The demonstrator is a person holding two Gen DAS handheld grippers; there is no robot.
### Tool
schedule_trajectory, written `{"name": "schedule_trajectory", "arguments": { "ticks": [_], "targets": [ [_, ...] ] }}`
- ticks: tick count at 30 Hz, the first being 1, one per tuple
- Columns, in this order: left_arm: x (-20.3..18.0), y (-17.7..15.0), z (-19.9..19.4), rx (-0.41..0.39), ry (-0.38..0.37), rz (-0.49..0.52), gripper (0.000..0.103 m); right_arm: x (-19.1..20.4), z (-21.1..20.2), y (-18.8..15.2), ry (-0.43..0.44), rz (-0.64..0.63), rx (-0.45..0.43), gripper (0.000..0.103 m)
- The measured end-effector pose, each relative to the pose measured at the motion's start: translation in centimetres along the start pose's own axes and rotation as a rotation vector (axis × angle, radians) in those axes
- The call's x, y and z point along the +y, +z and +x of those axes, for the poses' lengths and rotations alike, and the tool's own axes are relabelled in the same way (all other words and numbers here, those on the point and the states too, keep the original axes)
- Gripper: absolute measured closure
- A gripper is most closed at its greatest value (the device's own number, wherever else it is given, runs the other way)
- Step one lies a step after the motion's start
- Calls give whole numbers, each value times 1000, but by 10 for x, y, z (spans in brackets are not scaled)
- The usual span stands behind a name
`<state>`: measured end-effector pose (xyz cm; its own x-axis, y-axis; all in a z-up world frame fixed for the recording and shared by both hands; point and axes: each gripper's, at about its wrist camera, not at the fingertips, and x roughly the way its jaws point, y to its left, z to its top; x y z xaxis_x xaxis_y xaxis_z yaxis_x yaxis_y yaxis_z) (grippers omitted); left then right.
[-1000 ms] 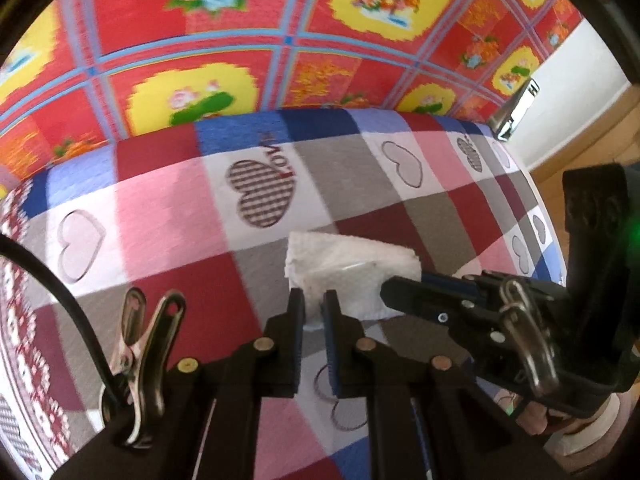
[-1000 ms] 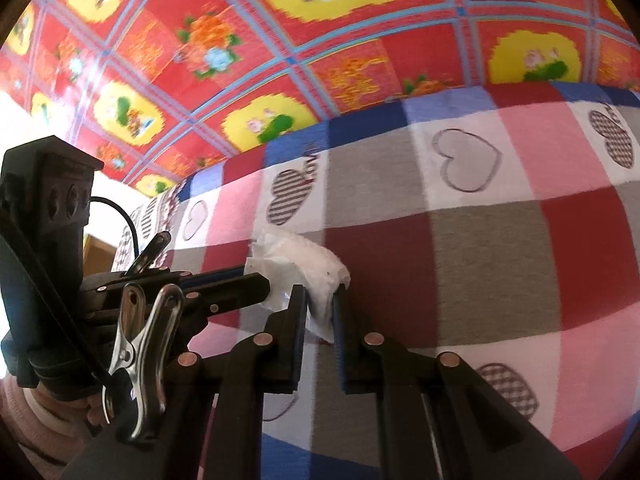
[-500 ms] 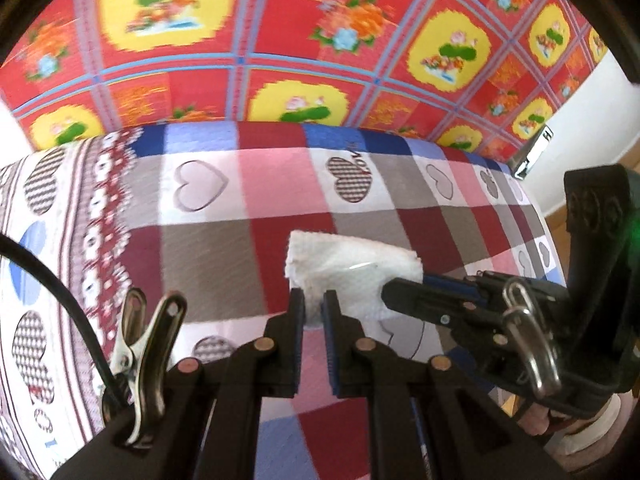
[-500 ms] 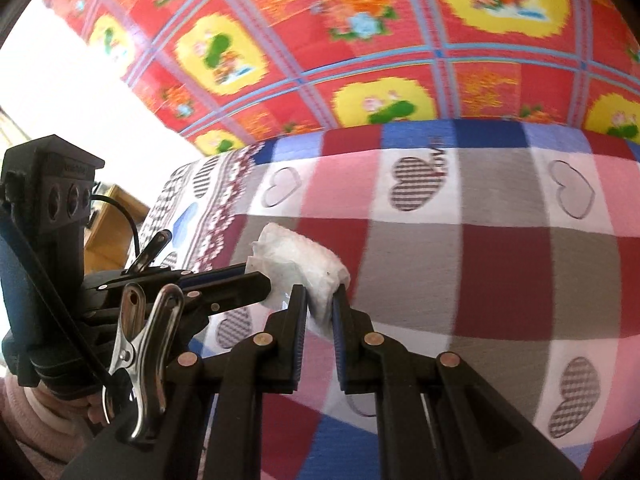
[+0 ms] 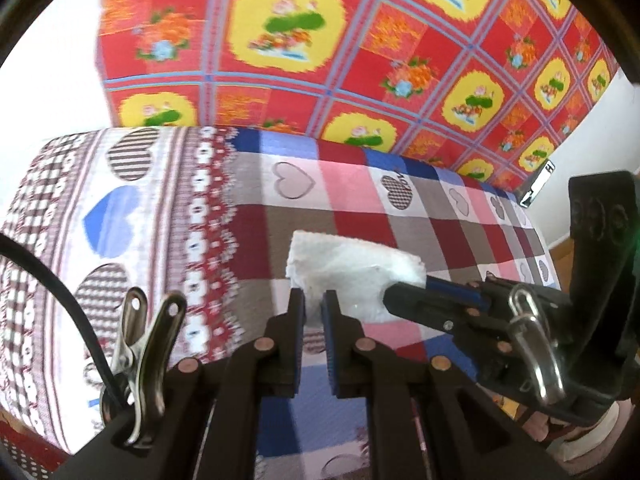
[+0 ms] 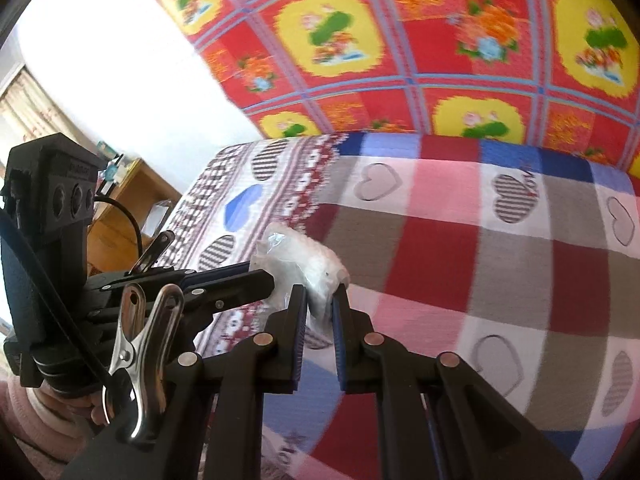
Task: Collect trash
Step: 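Carry the white tissue with the left gripper off the bed to the red bin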
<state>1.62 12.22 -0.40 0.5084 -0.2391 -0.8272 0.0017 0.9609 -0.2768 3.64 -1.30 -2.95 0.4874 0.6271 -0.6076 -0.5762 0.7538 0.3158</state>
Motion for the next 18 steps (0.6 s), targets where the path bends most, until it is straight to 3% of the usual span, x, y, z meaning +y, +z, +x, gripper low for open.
{"name": "schedule_trajectory", "arguments": {
  "ticks": [18],
  "targets": [
    [111,-47,-101,-100,11,-41,94,143,27,-16,15,-82,-28,90]
  ]
}}
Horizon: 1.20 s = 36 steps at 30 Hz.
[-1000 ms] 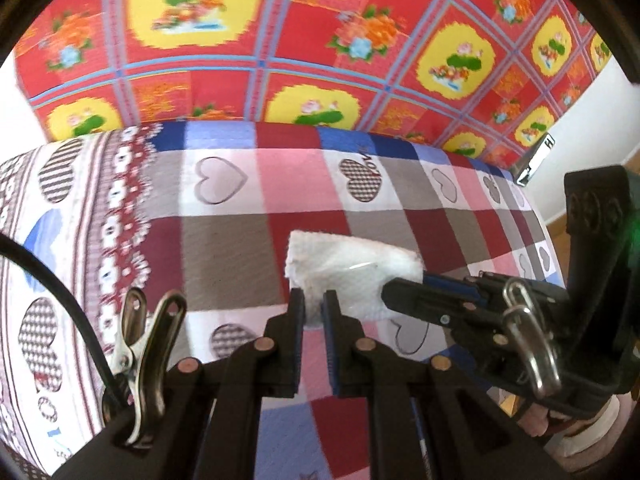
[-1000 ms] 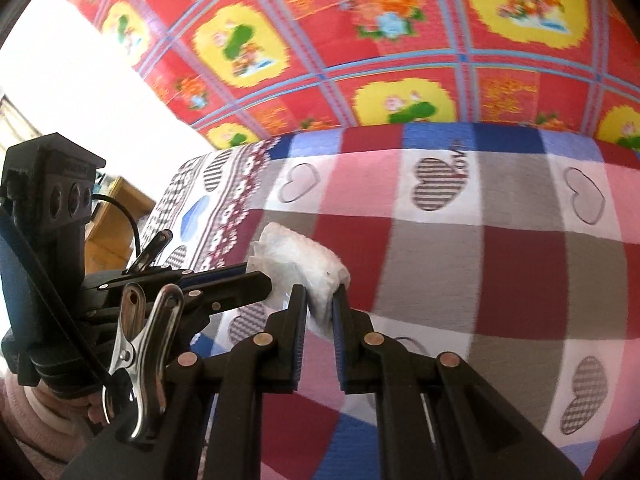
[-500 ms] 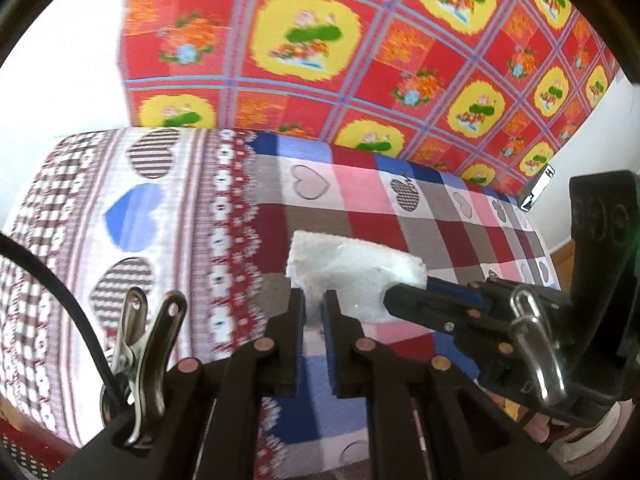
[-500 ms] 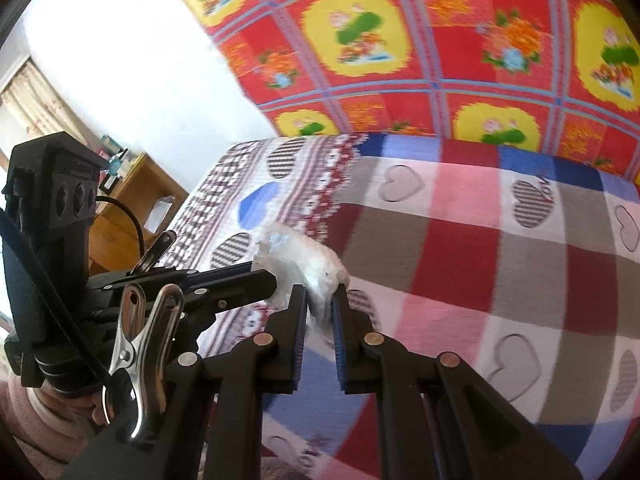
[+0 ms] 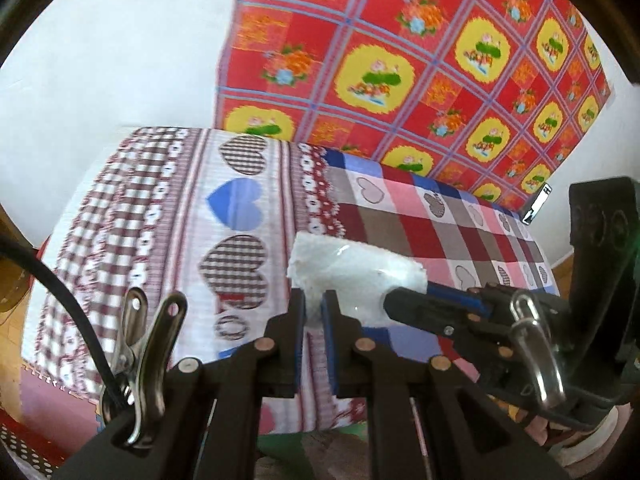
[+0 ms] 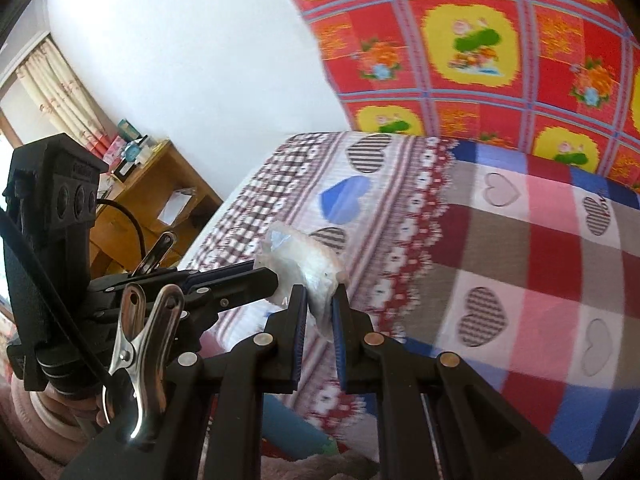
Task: Collect trash
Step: 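Carry the white tissue with the left gripper off the bed to the red bin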
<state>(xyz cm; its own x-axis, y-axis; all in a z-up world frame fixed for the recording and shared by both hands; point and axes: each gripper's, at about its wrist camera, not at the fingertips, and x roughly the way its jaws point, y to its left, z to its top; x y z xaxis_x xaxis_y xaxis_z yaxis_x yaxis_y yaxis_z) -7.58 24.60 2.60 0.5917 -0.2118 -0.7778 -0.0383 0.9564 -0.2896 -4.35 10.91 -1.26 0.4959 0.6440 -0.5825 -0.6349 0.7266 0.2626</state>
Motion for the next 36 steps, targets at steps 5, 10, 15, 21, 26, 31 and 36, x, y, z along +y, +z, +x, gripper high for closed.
{"name": "schedule_trajectory", "arguments": {
  "ticks": [5,10,15,21,26,31,36],
  "targets": [
    [32,-9,-23,-21,17,-5,94,37,13,-2,6,-24,-7,90],
    [65,-15,-42,-38,49,-44,94,70,33,0,24,-58,4,90],
    [98,-16,-57,-65,93,-105,94,97,55,12,59,-109,26,90],
    [141,-13,-63,-83,161,-194,94,126,93,33,126,-186,71,90],
    [183,2,-65,-97,226,-260,94,152,137,62,193,-262,110,90],
    [220,12,-71,-133,287,-318,94,180,178,93,248,-348,136,90],
    [264,18,-74,-147,328,-393,94,208,216,116,283,-418,175,90]
  ]
}}
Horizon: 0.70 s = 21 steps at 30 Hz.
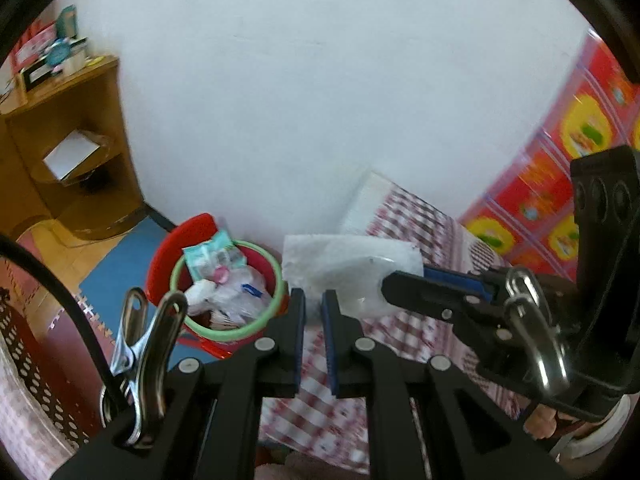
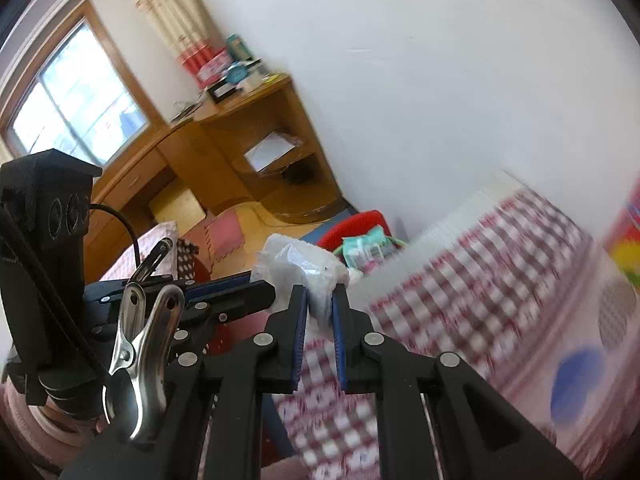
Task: Collect trash
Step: 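Carry the white tissue with the left gripper off the bed to the red bin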
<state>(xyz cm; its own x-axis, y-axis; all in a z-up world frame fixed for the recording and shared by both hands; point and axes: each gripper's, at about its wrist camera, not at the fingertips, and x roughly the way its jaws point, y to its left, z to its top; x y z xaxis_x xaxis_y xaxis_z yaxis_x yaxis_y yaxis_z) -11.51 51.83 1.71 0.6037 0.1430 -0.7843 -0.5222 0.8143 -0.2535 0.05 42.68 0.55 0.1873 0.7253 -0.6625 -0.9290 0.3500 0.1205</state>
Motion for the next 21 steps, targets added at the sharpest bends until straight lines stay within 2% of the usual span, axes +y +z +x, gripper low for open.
{"name": "schedule_trajectory", "arguments": {
  "ticks": [6,15,21],
  "targets": [
    [49,22,34,26,12,-44,94,-1,61,40,40,-44,83,90],
    [112,44,110,120,-31,-102,94,-9,156,72,9,-31,209,90],
    [132,50,149,171,-39,-92,94,-24,209,83,-21,-10,288,90]
  ]
}}
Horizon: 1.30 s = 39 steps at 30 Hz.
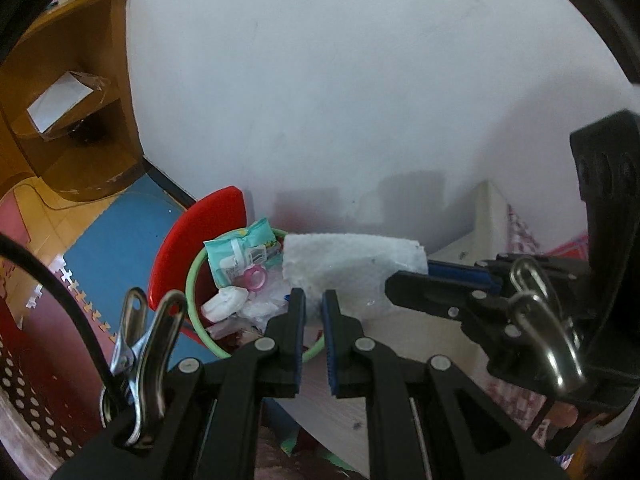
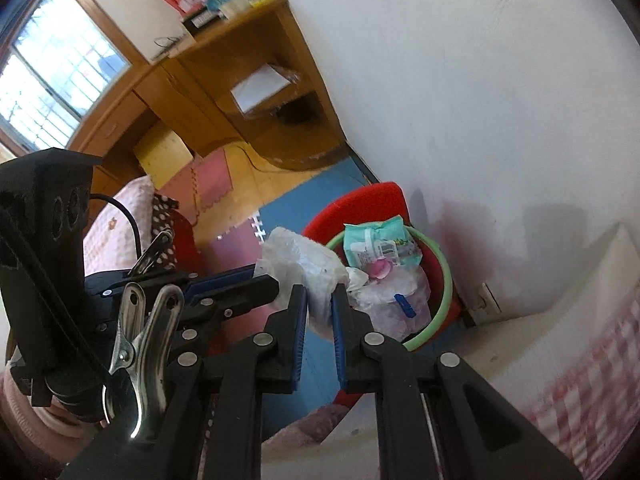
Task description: Collect trash
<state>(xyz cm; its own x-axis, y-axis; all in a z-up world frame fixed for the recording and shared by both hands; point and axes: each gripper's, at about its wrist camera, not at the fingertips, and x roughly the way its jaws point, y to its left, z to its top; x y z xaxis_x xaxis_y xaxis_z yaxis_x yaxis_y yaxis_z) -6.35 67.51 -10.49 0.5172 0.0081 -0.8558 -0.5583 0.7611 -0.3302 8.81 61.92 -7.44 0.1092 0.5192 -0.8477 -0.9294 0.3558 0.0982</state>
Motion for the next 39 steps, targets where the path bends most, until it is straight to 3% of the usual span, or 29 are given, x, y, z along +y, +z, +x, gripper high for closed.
{"name": "schedule_trajectory", "arguments": {
  "ticks": [9,13,21,26,31,39],
  "targets": [
    [25,9,56,95,-19,-20,94,-20,58,14,-21,66,112,89],
    [33,11,78,129,5,-13,94,-30,75,18,-38,91,150,89],
    [40,12,108,185,34,14,94,-42,82,24,-60,138,160,84],
    [35,12,108,196,53,25,89,-44,72,23,-60,152,147,82],
    [33,15,99,188,71,19,76,-42,63,21,-60,166,130,78],
    [20,15,61,148,99,-12,65,-29,39,15,-47,176,79,74]
  ]
}}
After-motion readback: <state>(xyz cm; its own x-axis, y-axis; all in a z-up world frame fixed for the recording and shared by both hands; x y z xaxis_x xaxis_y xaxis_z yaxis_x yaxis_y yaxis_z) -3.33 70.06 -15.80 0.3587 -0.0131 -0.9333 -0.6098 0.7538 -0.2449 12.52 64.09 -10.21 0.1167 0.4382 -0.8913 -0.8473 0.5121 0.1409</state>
